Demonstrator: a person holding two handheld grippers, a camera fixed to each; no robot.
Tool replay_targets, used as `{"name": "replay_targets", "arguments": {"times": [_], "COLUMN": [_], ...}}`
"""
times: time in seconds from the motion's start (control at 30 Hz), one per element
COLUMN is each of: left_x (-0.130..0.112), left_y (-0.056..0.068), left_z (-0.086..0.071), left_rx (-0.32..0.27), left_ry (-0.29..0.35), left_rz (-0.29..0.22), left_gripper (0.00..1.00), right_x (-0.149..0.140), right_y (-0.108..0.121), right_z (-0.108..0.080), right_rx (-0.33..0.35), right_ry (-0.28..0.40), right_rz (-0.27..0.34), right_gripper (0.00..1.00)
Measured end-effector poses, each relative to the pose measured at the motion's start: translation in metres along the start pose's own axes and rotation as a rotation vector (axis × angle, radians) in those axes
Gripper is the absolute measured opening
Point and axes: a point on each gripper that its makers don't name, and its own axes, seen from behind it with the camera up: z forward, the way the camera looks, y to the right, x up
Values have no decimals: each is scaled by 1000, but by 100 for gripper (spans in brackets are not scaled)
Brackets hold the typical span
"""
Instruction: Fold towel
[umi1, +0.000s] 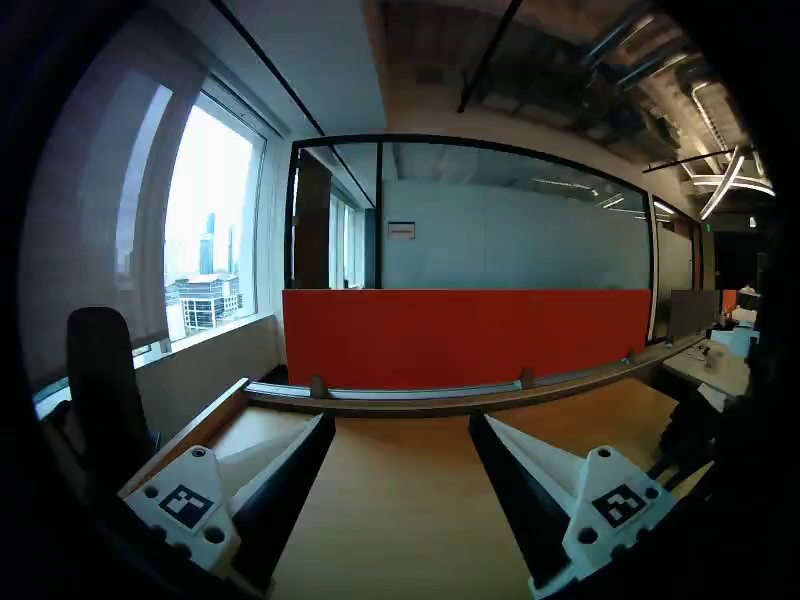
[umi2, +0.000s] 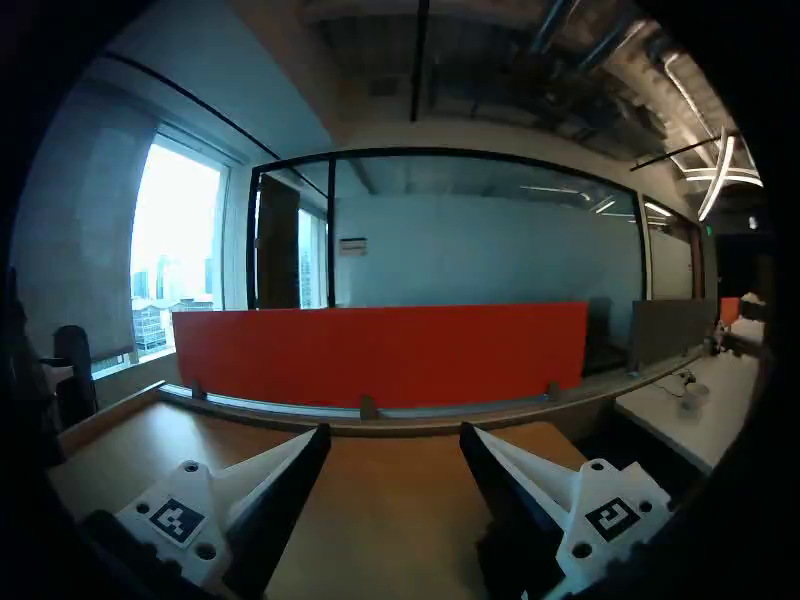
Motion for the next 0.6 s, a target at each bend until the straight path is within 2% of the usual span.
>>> {"name": "replay_targets", "arguments": {"times": [0.17, 0.47, 0.6], "left_x": [3, 5, -2], "left_y": [-1, 7, 8], "left_z": [2, 4, 5], "left_rx": [2, -17, -18], "left_ry": [15, 31, 31], "left_rz": [-11, -18, -24], "left_gripper": [99, 99, 99], "right_x": [4, 6, 9], "right_y": [-11, -19, -22], "right_z": [2, 2, -1], "right_rx": [4, 3, -3], "right_ry": [7, 10, 16], "right_rz": [11, 20, 23], "right_gripper": [100, 100, 100]}}
